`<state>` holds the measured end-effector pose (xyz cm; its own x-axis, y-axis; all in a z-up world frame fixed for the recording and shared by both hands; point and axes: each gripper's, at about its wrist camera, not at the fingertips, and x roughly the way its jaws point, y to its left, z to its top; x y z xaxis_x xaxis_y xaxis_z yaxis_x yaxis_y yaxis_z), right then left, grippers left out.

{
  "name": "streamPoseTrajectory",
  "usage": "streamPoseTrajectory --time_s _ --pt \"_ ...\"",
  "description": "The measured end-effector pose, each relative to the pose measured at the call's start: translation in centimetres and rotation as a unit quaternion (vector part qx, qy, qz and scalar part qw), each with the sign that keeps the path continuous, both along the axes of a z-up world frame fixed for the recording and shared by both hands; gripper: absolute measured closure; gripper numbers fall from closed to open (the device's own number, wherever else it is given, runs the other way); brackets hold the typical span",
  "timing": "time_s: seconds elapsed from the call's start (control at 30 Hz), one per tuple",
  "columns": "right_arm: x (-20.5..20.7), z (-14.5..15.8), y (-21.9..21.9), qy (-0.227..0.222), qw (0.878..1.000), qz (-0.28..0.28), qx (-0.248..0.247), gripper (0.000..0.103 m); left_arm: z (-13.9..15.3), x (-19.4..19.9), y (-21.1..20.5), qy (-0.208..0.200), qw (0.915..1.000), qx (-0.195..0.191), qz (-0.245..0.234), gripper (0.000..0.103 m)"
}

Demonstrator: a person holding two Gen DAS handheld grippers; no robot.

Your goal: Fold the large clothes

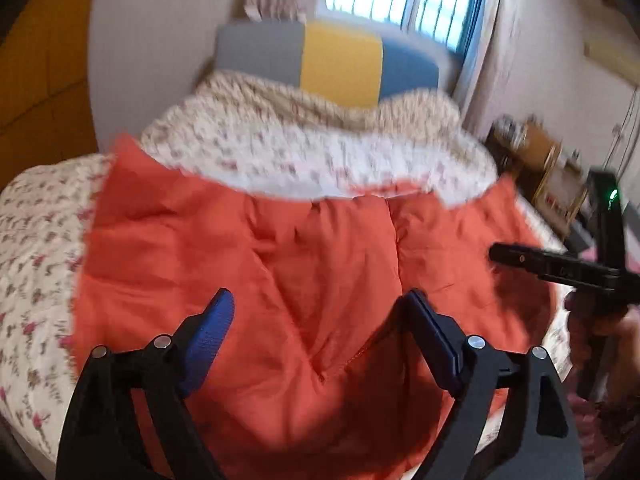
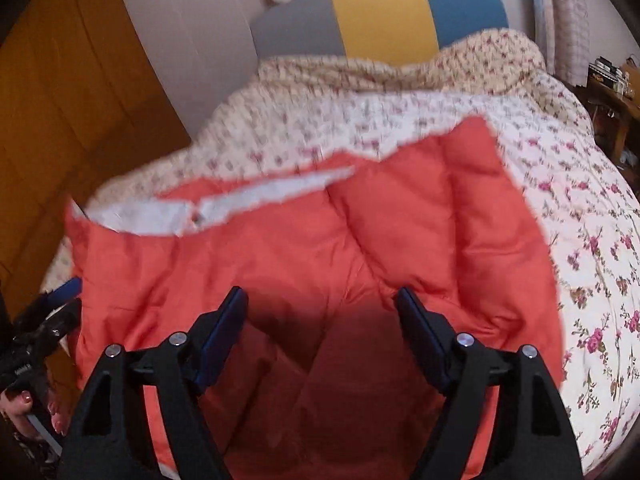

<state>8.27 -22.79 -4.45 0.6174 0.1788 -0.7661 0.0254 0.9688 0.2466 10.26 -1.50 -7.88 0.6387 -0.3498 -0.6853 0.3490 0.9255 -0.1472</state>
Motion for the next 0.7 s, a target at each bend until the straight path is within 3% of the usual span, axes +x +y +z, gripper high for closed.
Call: streamPoseTrajectory --time_s 0.03,0.07,0.13,0.17,0.23,0.4,0.5,0.6,0.7 --pt "0.3 -0.7 0.0 0.005 1.000 -0.002 -0.004 0.047 -0.7 0.7 -0.3 0.011 0.9999 0.005 0.002 0.021" --pt "0.7 -1.2 -0.2 0.007 1.000 -0.005 -0.010 0.062 -1.3 1.1 -0.4 0.018 0.9998 0.008 0.007 0.043" --pt "0.9 -1.5 0.0 0.004 1.000 0.002 -0.029 0.081 -1.8 1.7 -0.7 0.017 0.9994 0.023 0.017 0.071" --pt "0.9 -1.3 0.1 0.003 0.999 0.010 -0.033 0.088 -1.7 2.0 -0.7 0.018 0.9993 0.028 0.017 0.081" --pt "1.3 -0.5 0.2 -0.005 0.999 0.018 -0.037 0.094 -0.8 2.8 -0.4 0.017 0.9995 0.022 0.015 0.090" --pt "4.0 2.3 -1.5 -0.036 0.999 -0.002 -0.007 0.095 2.6 6.1 -0.6 -0.009 0.9993 0.010 0.034 0.092" --pt "6.5 2.9 -1.9 -0.042 0.999 -0.006 -0.014 0.095 2.6 8.8 -1.7 -0.020 0.9986 0.038 0.033 0.092" --pt "9.7 1.0 -1.9 -0.013 0.999 0.000 -0.033 0.094 0.9 11.4 -2.9 -0.012 0.9963 0.081 0.027 0.092" --pt "11.7 -0.6 -1.7 0.012 0.999 0.009 -0.046 0.076 -0.6 13.2 -3.4 -0.010 0.9943 0.104 0.020 0.089"
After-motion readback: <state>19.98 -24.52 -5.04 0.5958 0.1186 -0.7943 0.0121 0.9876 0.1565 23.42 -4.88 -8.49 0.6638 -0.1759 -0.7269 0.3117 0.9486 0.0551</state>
